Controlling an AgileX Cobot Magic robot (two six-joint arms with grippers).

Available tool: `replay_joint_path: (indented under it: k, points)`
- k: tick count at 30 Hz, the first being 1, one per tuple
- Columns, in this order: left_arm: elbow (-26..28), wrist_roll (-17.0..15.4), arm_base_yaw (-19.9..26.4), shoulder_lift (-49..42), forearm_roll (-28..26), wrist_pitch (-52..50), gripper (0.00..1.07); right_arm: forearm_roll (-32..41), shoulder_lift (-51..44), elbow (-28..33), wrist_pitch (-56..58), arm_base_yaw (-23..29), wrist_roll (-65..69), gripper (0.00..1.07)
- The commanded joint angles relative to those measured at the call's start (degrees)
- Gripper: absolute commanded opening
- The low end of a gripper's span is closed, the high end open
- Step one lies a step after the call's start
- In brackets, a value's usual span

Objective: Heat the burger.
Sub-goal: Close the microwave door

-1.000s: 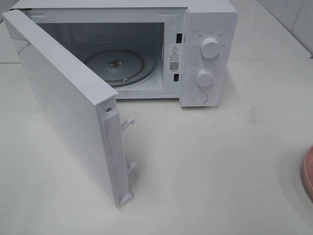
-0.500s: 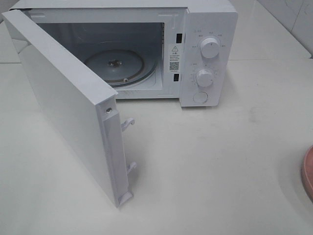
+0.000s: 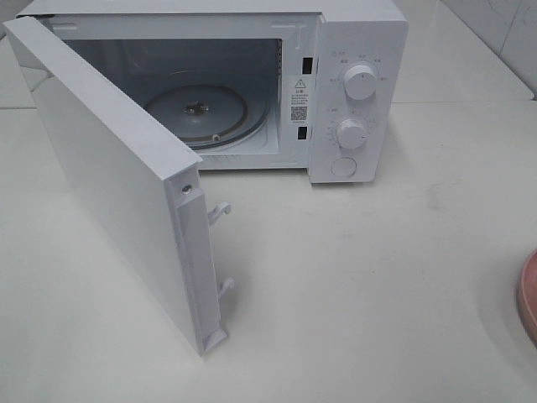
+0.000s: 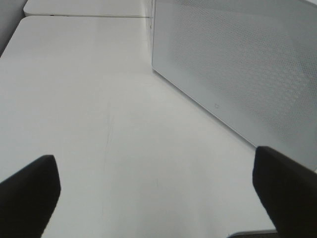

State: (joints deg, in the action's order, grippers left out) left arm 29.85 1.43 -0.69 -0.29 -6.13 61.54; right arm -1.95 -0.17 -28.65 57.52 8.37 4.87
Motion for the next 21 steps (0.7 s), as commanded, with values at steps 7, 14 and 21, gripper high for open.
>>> replay_joint_path:
  k: [7,14,21]
  points:
    - [2.8,-0.5,0.1,3.9,-0.3,-7.1,0.82,0.1,-1.7,0.1,-0.4,-0.3,-0.5,0.75]
    - [2.8,-0.5,0.1,11.3,-0.3,-13.6,0.42,0.1,-1.7,0.1,-0.4,-0.3,-0.5,0.75]
    - [0.8,-0.5,0.1,24.0,-0.6,-23.4,0.00,0.1,-1.7,0.1,-0.4,-0.3,-0.5,0.75]
